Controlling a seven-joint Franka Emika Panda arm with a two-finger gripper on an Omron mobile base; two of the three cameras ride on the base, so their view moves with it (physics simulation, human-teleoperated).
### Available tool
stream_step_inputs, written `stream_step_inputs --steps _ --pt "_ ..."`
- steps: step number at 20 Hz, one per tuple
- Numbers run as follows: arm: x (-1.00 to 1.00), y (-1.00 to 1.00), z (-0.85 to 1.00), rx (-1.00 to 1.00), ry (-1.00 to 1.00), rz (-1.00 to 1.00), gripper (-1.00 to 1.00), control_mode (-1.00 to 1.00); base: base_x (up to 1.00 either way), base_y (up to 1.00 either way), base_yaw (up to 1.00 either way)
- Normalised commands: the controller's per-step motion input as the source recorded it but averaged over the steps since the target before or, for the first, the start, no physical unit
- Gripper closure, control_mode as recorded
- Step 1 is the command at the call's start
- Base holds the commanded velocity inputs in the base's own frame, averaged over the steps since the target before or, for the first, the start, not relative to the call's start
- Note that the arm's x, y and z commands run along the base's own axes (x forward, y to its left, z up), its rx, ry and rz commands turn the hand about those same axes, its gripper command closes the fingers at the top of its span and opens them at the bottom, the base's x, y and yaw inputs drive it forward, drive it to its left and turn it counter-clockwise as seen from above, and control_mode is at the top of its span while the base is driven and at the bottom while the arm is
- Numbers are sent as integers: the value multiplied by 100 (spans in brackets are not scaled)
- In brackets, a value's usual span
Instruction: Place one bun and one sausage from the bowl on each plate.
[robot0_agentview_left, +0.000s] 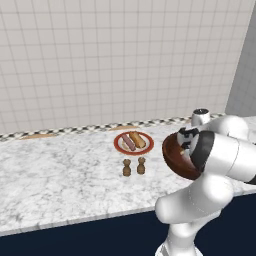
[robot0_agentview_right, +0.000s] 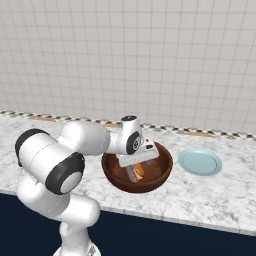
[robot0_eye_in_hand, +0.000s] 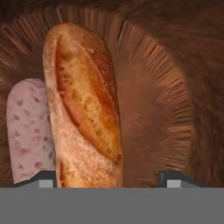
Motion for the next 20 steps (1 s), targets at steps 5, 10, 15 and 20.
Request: stream_step_inputs --steps 5,10,15,20 --pt "0 -7 -26 0 2 5 100 -100 0 0 0" --pt "0 0 -43 0 0 4 100 -100 0 0 0" --pt "-41 -10 28 1 -6 0 100 -100 0 0 0" --pt "-55 -4 71 0 -12 0 100 -100 0 0 0"
